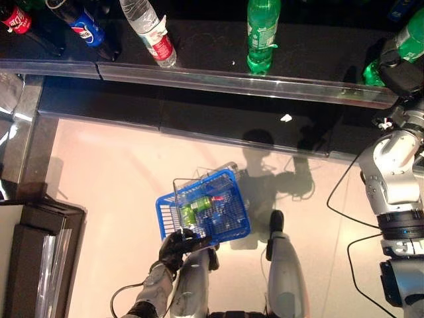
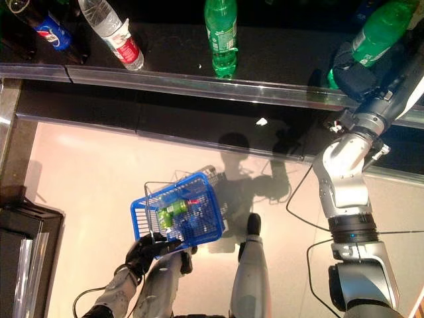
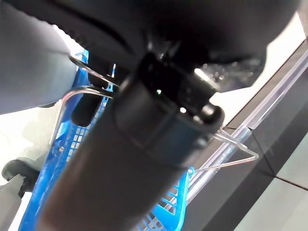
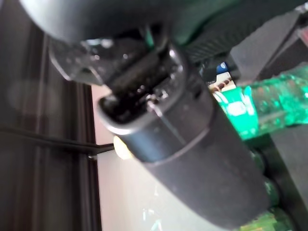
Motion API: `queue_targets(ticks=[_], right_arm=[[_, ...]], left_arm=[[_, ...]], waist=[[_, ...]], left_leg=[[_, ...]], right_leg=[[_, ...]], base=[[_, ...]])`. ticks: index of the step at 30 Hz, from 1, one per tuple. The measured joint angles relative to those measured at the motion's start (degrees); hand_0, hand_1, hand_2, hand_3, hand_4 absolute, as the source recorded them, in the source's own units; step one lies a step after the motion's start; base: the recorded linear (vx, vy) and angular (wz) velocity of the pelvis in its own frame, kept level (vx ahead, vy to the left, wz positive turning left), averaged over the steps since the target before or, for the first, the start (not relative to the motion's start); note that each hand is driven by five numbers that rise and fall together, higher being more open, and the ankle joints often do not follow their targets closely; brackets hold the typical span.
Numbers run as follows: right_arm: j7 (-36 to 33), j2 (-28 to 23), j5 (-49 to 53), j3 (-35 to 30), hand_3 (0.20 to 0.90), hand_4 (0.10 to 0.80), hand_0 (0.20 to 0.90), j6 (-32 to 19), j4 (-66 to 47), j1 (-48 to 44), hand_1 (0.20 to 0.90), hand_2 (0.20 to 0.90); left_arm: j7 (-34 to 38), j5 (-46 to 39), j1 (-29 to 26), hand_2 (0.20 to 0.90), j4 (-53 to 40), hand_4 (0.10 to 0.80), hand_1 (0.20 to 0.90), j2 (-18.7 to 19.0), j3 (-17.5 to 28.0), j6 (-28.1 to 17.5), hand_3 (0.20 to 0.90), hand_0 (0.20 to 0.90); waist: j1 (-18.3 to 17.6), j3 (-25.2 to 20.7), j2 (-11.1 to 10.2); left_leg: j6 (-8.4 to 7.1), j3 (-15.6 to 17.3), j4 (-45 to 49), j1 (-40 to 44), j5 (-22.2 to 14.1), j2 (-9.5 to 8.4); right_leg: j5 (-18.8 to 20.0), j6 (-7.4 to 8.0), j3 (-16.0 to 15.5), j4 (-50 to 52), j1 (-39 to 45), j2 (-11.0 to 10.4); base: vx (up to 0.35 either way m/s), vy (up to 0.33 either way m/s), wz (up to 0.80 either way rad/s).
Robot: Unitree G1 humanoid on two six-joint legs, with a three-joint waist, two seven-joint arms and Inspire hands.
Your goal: Pick up the drink and place into the basket.
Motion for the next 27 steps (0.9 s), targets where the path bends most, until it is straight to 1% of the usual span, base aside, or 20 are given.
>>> queue_targets(ticks=[9,12,16,19,24,27], right_arm=[[-0.5,0.0,4.4,0.0,0.900,0.800,0.900,0.4,6.9,-3.2,0.900,0.900],[-0.5,-0.3,5.7,0.1,0.900,0.800,0.900,0.4,10.2,-5.8,0.900,0.900],[-0.5,-1.2,9.1,0.4,0.900,0.800,0.900,0.4,14.0,-9.0,0.900,0.900],[-0.5,-1.3,9.6,0.6,0.900,0.800,0.900,0.3,15.8,-11.4,0.900,0.900],[-0.5,-1.3,9.8,2.8,0.900,0.800,0.900,0.2,18.5,-15.0,0.900,0.900],[-0.5,-2.2,9.8,4.7,0.900,0.800,0.900,0.1,19.1,-16.7,0.900,0.900]], left_arm=[[0.0,-0.1,-0.5,0.300,0.0,0.100,0.300,0.0,-0.2,0.4,0.200,0.300],[0.0,-1.1,-0.7,0.300,0.0,0.100,0.300,0.1,-0.4,0.9,0.200,0.300],[0.0,-1.5,-0.7,0.300,0.0,0.100,0.300,0.3,-0.5,0.9,0.200,0.300],[0.0,-2.2,-0.9,0.300,-0.5,0.100,0.300,1.4,-1.9,0.9,0.200,0.300],[-0.1,-3.4,-0.9,0.300,-1.1,0.100,0.300,2.0,-2.5,0.9,0.200,0.300],[-0.2,-4.1,-0.9,0.300,-1.2,0.100,0.300,2.2,-2.5,0.9,0.200,0.300]], waist=[[1.0,0.3,0.5],[0.9,0.5,0.9],[1.1,0.5,0.9],[1.0,0.5,0.9],[1.3,0.5,0.9],[1.6,0.5,1.0]], left_leg=[[-0.09,-0.4,0.1,0.0,0.1,-0.06],[-0.09,-0.5,0.2,0.0,0.1,-0.19],[-0.11,-0.5,0.5,-0.3,0.1,-0.26],[-0.16,-1.6,1.1,-1.3,0.1,-0.45],[-0.22,-1.7,1.7,-2.1,0.1,-0.60],[-0.41,-2.0,1.8,-2.6,0.3,-0.61]], right_leg=[[-0.4,-0.18,-0.5,0.9,-0.2,-0.2],[-0.4,-0.14,-0.5,1.2,-0.2,-0.4],[-0.6,-0.19,-0.5,1.9,-0.7,-0.5],[-0.7,-0.26,-0.5,2.5,-1.6,-0.6],[-1.1,-0.43,-0.4,3.7,-2.7,-0.9],[-1.4,-0.62,-0.3,4.3,-3.5,-0.9]], base=[[0.007,-0.003,0.01],[0.000,0.000,0.00],[0.005,-0.024,0.02],[0.000,0.000,0.00],[0.000,0.000,0.00],[0.000,0.000,0.00]])
